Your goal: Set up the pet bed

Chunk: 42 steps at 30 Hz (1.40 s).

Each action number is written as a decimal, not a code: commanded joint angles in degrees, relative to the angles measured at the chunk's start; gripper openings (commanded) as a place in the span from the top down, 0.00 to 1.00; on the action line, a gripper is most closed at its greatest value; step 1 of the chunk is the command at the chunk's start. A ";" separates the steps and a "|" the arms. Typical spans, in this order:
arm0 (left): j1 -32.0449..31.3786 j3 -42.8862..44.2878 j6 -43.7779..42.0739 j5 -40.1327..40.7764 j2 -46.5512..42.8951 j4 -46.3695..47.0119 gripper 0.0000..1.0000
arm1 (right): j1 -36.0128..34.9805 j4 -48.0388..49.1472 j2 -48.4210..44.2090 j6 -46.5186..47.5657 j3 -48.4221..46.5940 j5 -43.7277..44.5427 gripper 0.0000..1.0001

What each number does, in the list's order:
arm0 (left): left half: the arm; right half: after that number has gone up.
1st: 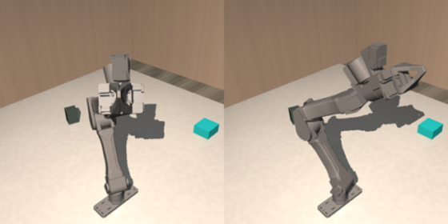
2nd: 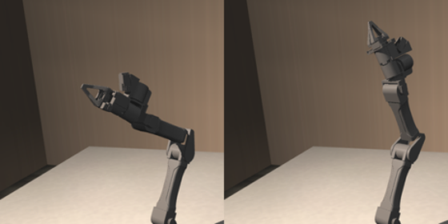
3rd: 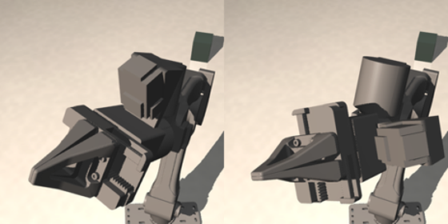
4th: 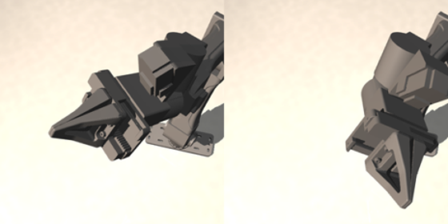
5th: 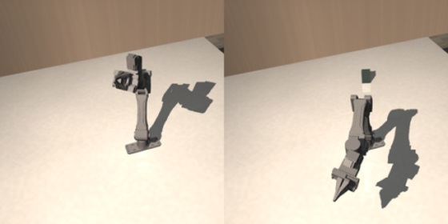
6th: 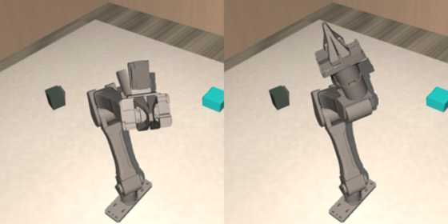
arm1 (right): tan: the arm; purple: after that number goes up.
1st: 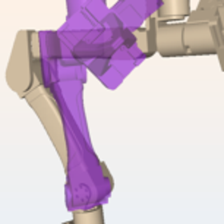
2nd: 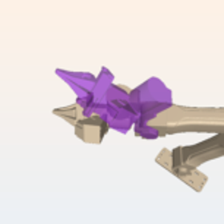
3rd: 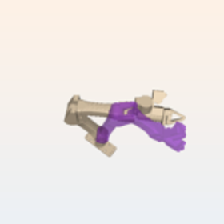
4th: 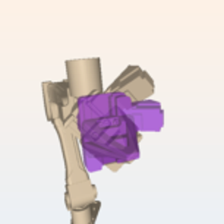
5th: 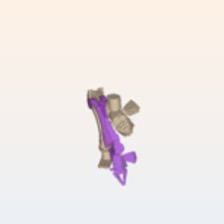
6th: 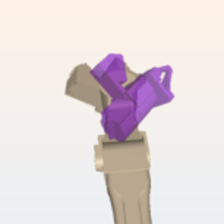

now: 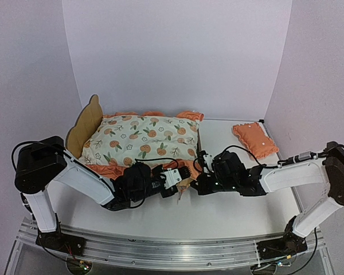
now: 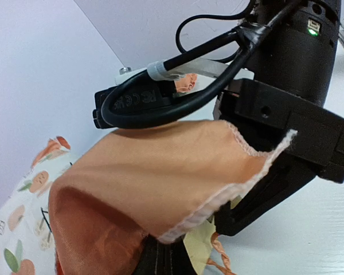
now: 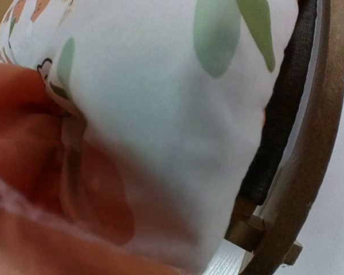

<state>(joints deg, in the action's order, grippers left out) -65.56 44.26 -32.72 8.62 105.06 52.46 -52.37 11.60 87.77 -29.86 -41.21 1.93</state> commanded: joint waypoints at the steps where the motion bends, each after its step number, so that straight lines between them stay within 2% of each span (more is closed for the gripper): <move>1: 0.39 1.55 10.55 -3.03 -3.04 -9.94 1.00 | 0.61 5.29 1.42 -0.28 -2.02 -3.96 1.00; 9: 1.14 2.89 15.00 -5.19 -3.42 -13.84 1.00 | 0.86 12.04 3.44 0.01 -3.54 -8.00 1.00; 22: 2.29 3.14 18.25 -7.39 -5.02 -16.25 1.00 | 1.66 16.44 9.72 -3.43 -3.70 -11.24 1.00; 29: 2.75 3.07 20.39 -11.97 -6.67 -20.23 0.99 | 1.66 17.66 11.86 -4.15 -3.97 -11.20 1.00; 33: 3.25 2.76 20.06 -14.48 -7.97 -22.28 0.92 | 1.66 18.15 13.21 -4.56 -4.15 -11.26 1.00; 39: 5.59 -0.65 15.93 -22.51 -13.42 -27.97 0.75 | 1.66 19.01 13.92 -4.79 -3.86 -10.22 1.00; 42: 6.39 -2.89 12.84 -25.56 -16.41 -30.25 0.73 | 1.68 19.14 14.63 -4.87 -4.28 -10.42 1.00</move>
<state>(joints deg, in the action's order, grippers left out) -60.44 43.82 -15.56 -10.36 94.04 26.24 -50.76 30.01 100.11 -33.74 -43.75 -7.55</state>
